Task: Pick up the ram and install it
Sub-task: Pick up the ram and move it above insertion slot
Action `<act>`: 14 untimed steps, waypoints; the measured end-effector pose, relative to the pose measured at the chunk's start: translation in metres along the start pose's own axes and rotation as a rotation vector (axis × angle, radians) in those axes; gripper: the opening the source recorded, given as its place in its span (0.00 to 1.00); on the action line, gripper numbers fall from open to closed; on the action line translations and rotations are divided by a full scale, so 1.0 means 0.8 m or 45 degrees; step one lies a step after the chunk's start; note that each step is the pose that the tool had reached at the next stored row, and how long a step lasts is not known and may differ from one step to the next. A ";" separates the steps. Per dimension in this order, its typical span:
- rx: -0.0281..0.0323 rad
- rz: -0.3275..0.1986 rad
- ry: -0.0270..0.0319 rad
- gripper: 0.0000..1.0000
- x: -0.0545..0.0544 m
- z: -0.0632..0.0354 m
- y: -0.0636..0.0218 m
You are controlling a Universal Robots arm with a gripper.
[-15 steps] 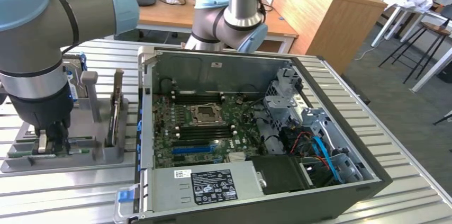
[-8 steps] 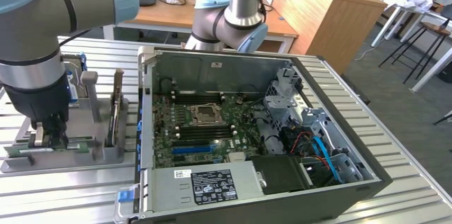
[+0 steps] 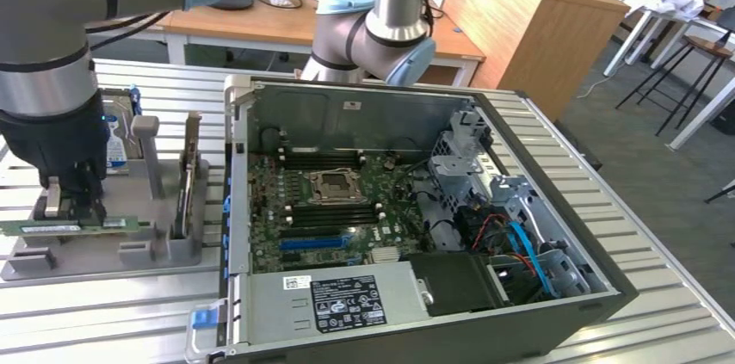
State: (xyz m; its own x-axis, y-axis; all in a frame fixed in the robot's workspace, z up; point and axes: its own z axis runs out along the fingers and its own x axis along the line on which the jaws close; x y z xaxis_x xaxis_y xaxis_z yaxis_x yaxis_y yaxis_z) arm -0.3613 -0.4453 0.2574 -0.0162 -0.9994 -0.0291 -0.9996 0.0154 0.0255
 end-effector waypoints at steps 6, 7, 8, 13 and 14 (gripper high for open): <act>0.0002 0.010 -0.0002 0.12 -0.001 -0.026 0.001; 0.0003 0.011 -0.0003 0.12 -0.001 -0.030 0.001; 0.0003 0.012 -0.0002 0.12 -0.001 -0.034 0.001; 0.0004 0.015 -0.0003 0.12 -0.002 -0.052 0.001; 0.0004 0.015 -0.0003 0.12 -0.002 -0.056 0.001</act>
State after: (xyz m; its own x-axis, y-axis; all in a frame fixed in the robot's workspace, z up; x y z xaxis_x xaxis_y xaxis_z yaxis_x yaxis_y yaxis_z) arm -0.3613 -0.4454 0.3019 -0.0279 -0.9992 -0.0290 -0.9993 0.0272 0.0255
